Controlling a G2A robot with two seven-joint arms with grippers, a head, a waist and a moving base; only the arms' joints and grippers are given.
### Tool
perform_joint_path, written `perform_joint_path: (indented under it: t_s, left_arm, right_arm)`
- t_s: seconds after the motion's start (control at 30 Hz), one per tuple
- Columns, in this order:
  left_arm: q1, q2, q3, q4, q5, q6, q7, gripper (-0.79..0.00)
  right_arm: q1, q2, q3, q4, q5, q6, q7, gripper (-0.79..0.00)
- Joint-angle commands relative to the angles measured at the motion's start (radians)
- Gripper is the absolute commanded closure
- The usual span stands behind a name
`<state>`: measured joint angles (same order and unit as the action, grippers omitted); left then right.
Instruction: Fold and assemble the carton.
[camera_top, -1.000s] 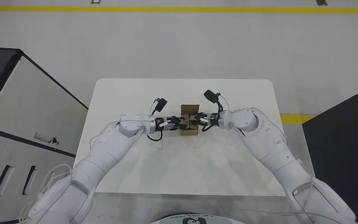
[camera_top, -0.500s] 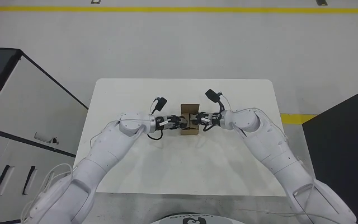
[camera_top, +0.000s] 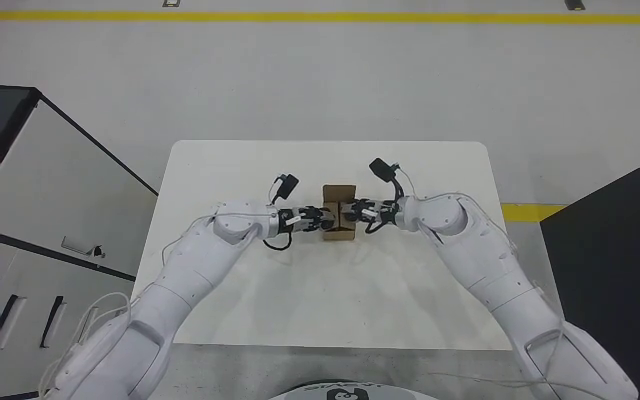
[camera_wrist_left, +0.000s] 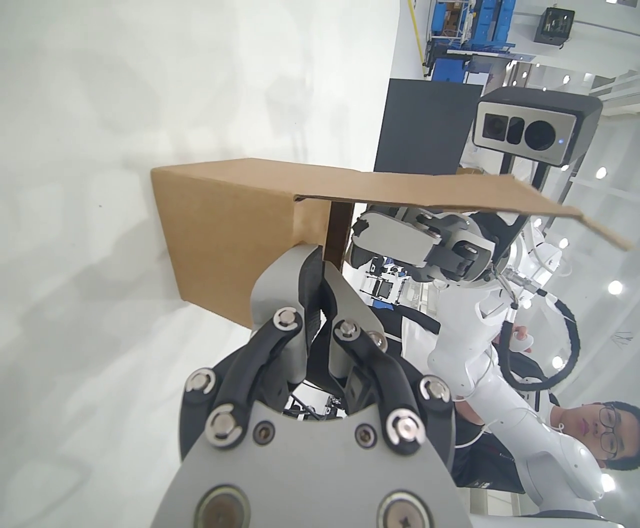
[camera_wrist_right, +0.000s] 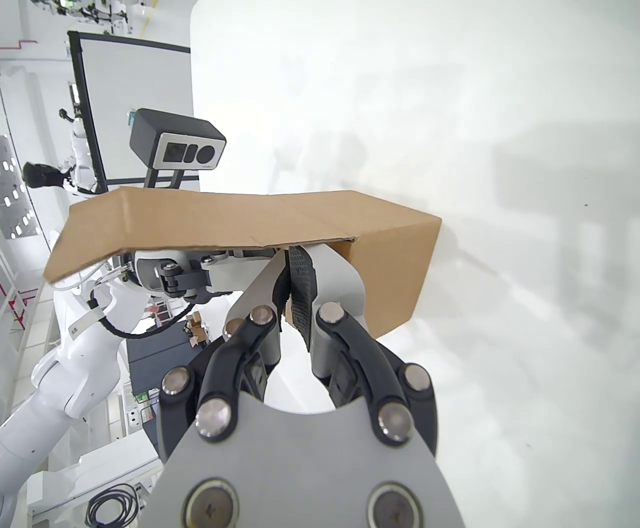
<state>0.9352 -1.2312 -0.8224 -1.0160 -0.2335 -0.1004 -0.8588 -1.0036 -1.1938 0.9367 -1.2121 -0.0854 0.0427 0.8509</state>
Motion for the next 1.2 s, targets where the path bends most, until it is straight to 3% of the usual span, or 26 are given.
perform_joint_path:
  t_s: [0.0, 0.57, 0.6, 0.63, 0.67, 0.7, 0.77, 0.97, 1.17]
  left_arm:
    - [0.002, 0.001, -0.005, -0.003, 0.001, -0.002, -0.002, 0.0]
    - [0.013, -0.001, -0.033, -0.006, 0.0, -0.002, 0.002, 0.0]
    - [0.015, 0.001, -0.041, -0.012, -0.003, -0.009, -0.001, 0.0]
    - [0.018, 0.004, -0.05, -0.02, -0.007, -0.016, -0.006, 0.0]
    - [0.023, 0.006, -0.06, -0.03, -0.012, -0.025, -0.011, -0.095]
    - [0.028, 0.01, -0.07, -0.042, -0.014, -0.032, -0.019, -0.292]
    - [0.039, 0.019, -0.093, -0.068, -0.015, -0.043, -0.039, -0.785]
    - [0.082, 0.049, -0.163, -0.182, 0.007, -0.031, -0.093, -0.785]
    - [0.082, 0.049, -0.163, -0.182, 0.007, -0.031, -0.093, -0.785]
  right_arm:
    - [0.001, -0.002, -0.004, 0.007, -0.002, 0.0, 0.001, 0.0]
    - [-0.007, 0.001, 0.02, -0.02, 0.012, -0.016, 0.004, 0.0]
    - [-0.01, 0.002, 0.029, -0.025, 0.023, -0.024, 0.006, -0.031]
    - [-0.014, 0.004, 0.038, -0.03, 0.031, -0.031, 0.01, -0.246]
    - [-0.017, 0.007, 0.049, -0.036, 0.038, -0.039, 0.014, -0.493]
    - [-0.023, 0.01, 0.061, -0.043, 0.05, -0.05, 0.02, -0.742]
    - [-0.036, 0.016, 0.086, -0.06, 0.072, -0.076, 0.035, -0.785]
    - [-0.084, 0.037, 0.171, -0.12, 0.173, -0.151, 0.107, -0.785]
    - [-0.084, 0.037, 0.171, -0.12, 0.173, -0.151, 0.107, -0.785]
